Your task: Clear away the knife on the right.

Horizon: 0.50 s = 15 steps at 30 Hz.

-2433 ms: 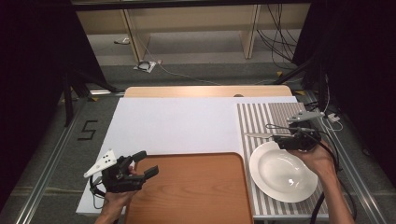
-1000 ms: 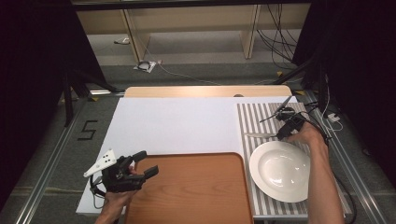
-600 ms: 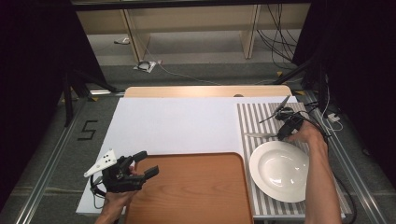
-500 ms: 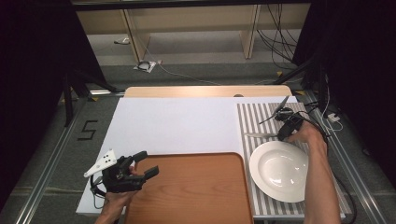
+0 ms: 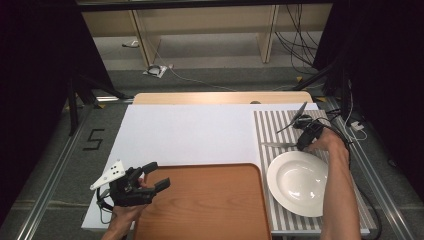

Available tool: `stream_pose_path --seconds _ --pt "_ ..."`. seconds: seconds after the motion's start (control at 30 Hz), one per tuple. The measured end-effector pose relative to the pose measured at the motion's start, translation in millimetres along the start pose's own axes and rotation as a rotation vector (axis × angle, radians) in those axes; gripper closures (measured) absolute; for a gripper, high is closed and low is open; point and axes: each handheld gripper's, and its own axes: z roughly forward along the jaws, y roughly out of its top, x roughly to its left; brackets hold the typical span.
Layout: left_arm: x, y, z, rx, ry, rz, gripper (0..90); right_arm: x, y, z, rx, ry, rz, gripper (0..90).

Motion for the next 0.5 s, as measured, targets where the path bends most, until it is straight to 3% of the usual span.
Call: stream_pose_path --seconds 0.3,0.5 --pt "-0.1 0.2 -0.6 -0.002 -0.001 0.002 15.9 -0.7 0.4 0.0 0.006 0.01 0.009 48.1" --pt "0.4 0.3 -1.1 -0.008 -0.002 0.002 15.9 -1.3 0.0 -0.3 0.004 0.037 0.014 55.4"
